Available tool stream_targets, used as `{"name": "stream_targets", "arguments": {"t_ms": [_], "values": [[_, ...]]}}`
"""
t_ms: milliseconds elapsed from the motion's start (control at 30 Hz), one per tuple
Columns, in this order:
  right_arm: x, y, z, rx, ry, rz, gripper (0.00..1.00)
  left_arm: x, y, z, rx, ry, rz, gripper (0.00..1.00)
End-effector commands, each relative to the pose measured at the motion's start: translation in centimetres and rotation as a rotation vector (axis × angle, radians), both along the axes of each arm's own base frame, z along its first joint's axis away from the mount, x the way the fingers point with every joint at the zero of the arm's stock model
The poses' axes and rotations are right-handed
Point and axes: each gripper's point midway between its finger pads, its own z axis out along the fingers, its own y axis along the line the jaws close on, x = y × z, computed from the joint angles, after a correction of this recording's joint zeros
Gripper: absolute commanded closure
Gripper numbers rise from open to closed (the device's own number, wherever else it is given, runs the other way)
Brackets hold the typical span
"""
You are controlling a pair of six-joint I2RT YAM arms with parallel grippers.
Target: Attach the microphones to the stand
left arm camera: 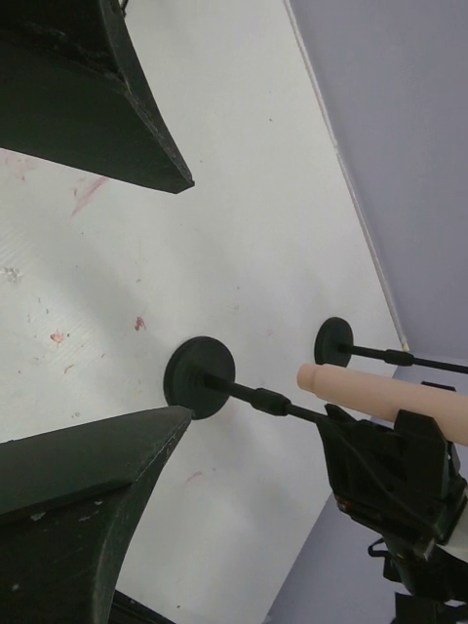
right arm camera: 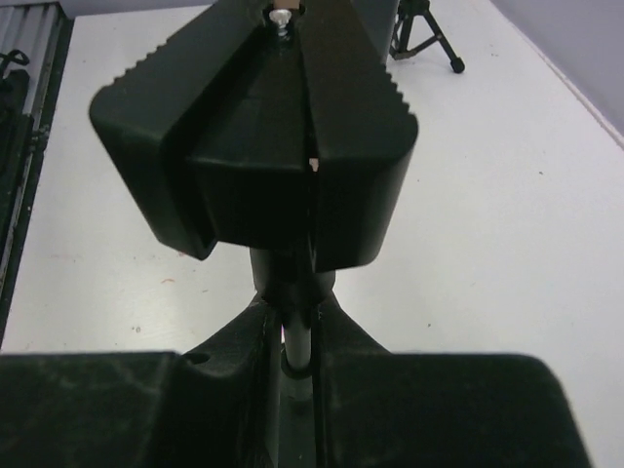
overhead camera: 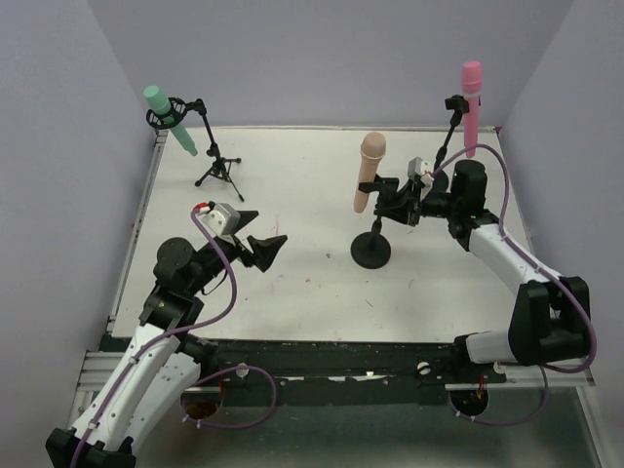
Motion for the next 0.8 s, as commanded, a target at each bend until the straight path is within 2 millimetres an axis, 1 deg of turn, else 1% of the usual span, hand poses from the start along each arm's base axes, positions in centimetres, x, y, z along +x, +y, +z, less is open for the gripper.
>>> {"name": "stream_targets", "arguments": {"t_ms": [0, 33, 67, 100, 133, 333, 400, 500, 633, 767], "values": [[-0.9, -2.6, -0.2, -0.072, -0.003, -0.062, 0.92, -0.4, 1.4, -0.2, 0.077, -0.032, 0.054, 0.02], [-0.8, -3.7, 0.2, -0.065, 0.001, -0.097, 0.92, -0.5, 1.6, -1.0, 0.096, -0.017, 0.061, 0.02], [-0.9, -4.5, 0.6, -0.056, 0.005, -0.119, 0.92, -0.6, 1.8, -1.0, 0.097, -0.028, 0.068, 0.02], [-0.4, -6.2, 1.0, -0.048, 0.008, -0.172, 0.93, -0.6, 2.0, -1.1, 0.102, -0.038, 0.075, 0.02], [-0.2, -7.5, 1.4, -0.045, 0.007, -0.215, 0.93, -0.7, 2.1, -1.3, 0.106, -0.04, 0.078, 0.02], [1.4, -13.9, 3.2, -0.035, 0.026, -0.447, 0.93, -0.7, 2.2, -1.5, 0.116, -0.052, 0.081, 0.02], [1.9, -16.2, 3.3, -0.036, 0.033, -0.525, 0.93, -0.8, 2.3, -1.6, 0.124, -0.053, 0.082, 0.02], [2.8, -19.3, 2.7, -0.052, 0.04, -0.655, 0.93, -0.8, 2.3, -1.7, 0.127, -0.056, 0.084, 0.02], [4.2, -22.5, 2.9, -0.039, 0.02, -0.814, 0.93, -0.9, 2.3, -1.5, 0.126, -0.059, 0.081, 0.02], [5.2, -24.9, 2.9, -0.033, 0.004, -0.948, 0.93, -0.8, 2.3, -1.6, 0.122, -0.054, 0.082, 0.02]]}}
